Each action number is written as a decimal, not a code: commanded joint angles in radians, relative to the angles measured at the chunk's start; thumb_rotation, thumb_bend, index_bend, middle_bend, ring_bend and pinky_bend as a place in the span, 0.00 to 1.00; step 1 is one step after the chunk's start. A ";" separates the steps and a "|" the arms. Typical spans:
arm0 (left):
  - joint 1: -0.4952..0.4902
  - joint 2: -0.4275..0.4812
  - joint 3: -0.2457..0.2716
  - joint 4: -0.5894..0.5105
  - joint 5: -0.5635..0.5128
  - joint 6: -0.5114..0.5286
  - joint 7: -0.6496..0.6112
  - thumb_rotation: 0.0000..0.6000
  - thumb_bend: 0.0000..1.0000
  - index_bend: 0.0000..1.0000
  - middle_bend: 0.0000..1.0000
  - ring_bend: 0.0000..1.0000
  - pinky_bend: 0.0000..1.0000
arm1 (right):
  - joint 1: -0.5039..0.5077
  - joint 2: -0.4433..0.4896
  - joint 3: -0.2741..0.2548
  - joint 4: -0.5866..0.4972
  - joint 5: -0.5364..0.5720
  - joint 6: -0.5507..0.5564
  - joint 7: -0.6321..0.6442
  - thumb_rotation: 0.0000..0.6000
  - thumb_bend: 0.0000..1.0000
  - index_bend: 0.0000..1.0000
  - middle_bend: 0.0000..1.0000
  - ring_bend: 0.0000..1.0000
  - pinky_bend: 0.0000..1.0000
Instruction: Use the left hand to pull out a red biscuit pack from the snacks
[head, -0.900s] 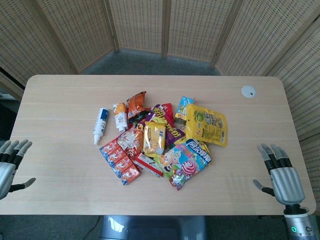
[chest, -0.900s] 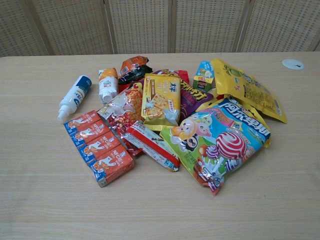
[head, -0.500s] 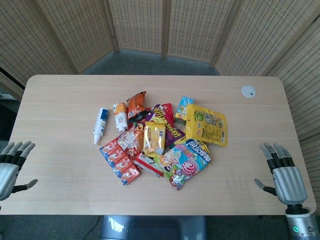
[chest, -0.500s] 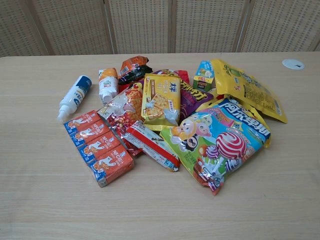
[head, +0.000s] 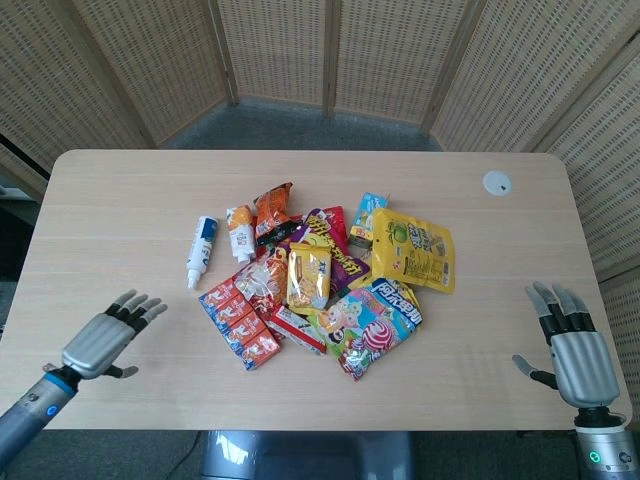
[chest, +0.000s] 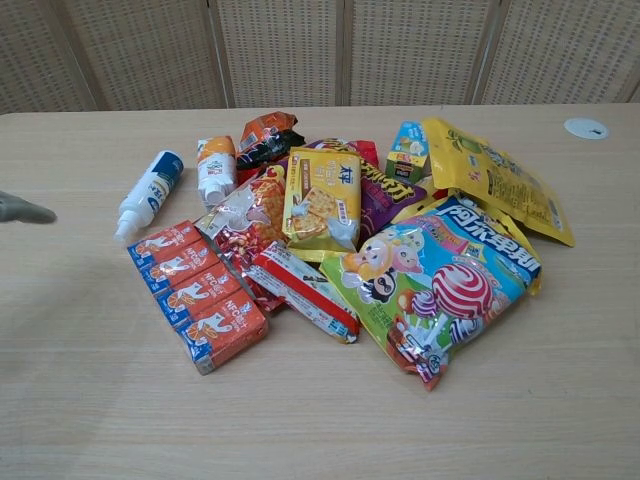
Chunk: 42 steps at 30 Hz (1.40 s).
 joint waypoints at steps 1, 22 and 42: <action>-0.150 -0.072 -0.011 -0.062 -0.050 -0.233 0.051 1.00 0.00 0.04 0.00 0.00 0.00 | 0.000 0.001 -0.001 0.001 -0.001 -0.002 0.001 1.00 0.00 0.00 0.00 0.00 0.00; -0.299 -0.227 -0.107 -0.181 -0.372 -0.348 0.569 1.00 0.00 0.04 0.00 0.00 0.00 | -0.001 0.017 0.003 0.002 -0.001 0.004 0.035 1.00 0.00 0.00 0.00 0.00 0.00; -0.378 -0.240 -0.005 -0.232 -0.631 -0.308 0.784 1.00 0.00 0.04 0.00 0.00 0.00 | -0.005 0.032 0.008 -0.004 0.002 0.014 0.057 1.00 0.00 0.00 0.00 0.00 0.00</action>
